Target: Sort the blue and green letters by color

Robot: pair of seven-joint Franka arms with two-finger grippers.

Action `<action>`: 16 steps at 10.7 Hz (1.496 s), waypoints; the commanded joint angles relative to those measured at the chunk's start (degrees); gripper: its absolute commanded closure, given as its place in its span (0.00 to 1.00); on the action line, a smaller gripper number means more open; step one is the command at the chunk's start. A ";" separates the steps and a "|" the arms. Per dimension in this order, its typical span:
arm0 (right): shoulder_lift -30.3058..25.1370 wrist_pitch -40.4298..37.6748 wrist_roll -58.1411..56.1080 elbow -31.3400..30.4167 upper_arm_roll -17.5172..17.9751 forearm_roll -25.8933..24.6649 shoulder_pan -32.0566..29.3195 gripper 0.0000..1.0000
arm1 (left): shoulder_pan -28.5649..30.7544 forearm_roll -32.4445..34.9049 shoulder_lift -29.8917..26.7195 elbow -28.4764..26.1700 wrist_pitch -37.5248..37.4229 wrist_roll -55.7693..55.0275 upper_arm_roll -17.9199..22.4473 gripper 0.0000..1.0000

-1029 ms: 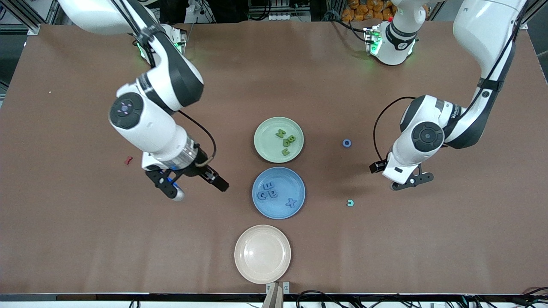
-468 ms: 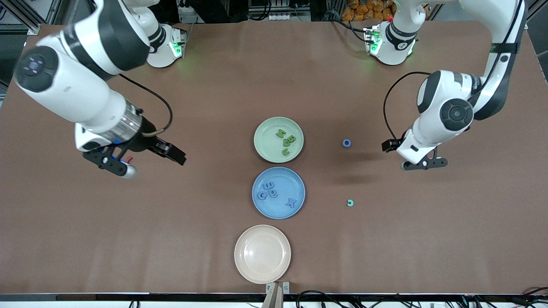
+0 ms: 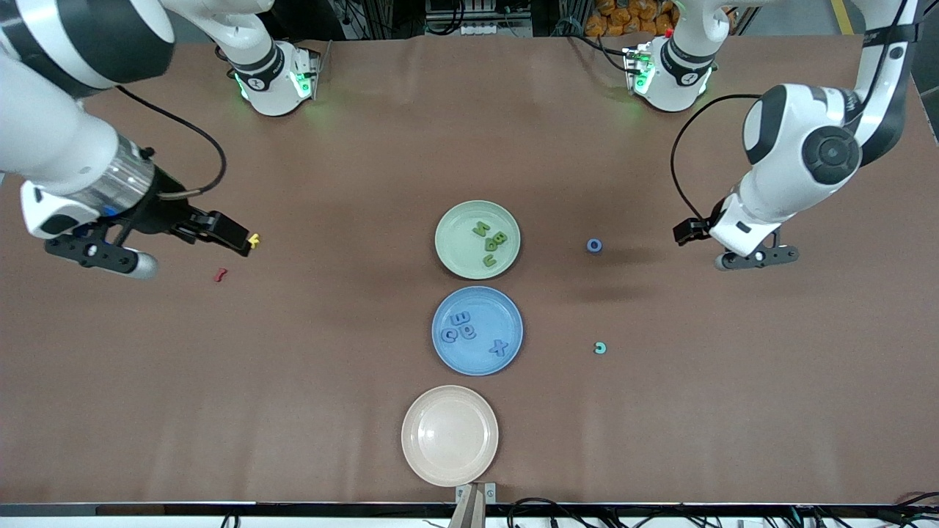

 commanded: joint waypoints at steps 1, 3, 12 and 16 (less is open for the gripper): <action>-3.54 -1.79 -6.95 -2.26 0.61 -0.95 -2.88 0.00 | -0.42 -0.90 -1.23 8.01 -5.23 2.73 0.90 0.00; -4.86 -2.59 -12.37 -2.26 -1.23 -1.04 -3.32 0.00 | -0.24 -1.06 -0.70 13.74 -11.29 7.82 1.68 0.00; -9.62 -6.11 -25.41 -2.52 -6.78 -2.70 -4.03 0.00 | -0.15 -0.45 0.36 36.42 -29.33 8.80 1.60 0.00; -9.88 -7.60 -28.04 -2.52 -12.67 -3.86 0.99 0.00 | -0.16 -0.54 -0.26 37.23 -29.34 9.68 1.77 0.00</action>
